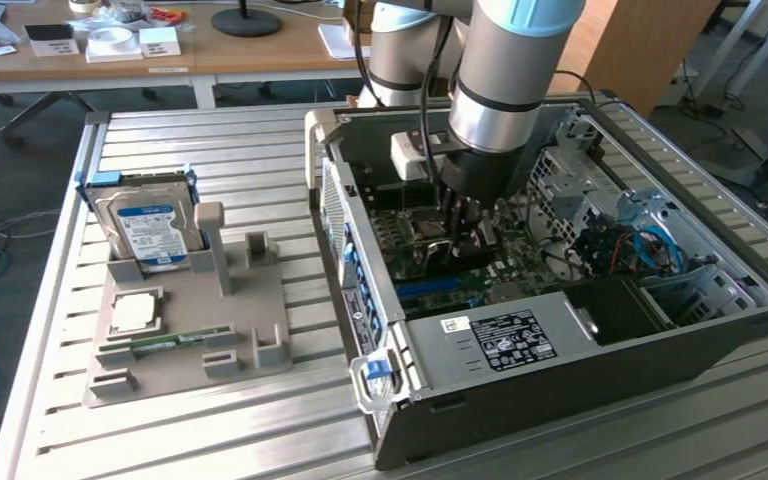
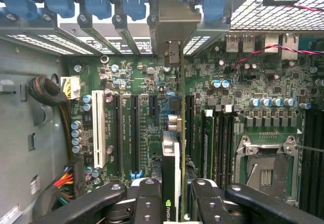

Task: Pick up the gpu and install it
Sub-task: 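Insert the gpu into the slot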

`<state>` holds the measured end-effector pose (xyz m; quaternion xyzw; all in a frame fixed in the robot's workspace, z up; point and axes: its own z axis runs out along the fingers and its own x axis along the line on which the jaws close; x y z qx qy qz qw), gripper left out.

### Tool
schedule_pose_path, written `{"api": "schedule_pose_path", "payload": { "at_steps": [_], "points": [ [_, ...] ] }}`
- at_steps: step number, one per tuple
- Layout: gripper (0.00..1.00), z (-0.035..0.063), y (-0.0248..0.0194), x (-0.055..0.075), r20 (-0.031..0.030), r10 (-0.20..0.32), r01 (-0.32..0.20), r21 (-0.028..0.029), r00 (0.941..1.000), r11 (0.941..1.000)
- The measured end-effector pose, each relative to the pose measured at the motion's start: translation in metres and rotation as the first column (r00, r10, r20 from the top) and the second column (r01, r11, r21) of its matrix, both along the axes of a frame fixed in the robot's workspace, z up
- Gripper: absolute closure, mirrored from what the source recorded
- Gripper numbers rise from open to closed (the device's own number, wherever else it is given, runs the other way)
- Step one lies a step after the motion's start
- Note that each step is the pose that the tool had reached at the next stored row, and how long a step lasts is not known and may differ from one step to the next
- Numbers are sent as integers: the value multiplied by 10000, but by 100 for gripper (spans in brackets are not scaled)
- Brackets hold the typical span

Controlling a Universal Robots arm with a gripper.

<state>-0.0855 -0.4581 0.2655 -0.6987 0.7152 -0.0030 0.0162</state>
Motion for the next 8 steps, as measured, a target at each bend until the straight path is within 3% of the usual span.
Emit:
{"api": "schedule_pose_path", "payload": {
  "at_steps": [8],
  "points": [
    [73,-11,0,-17,0,-1,1,-2,10000,10000]
  ]
}}
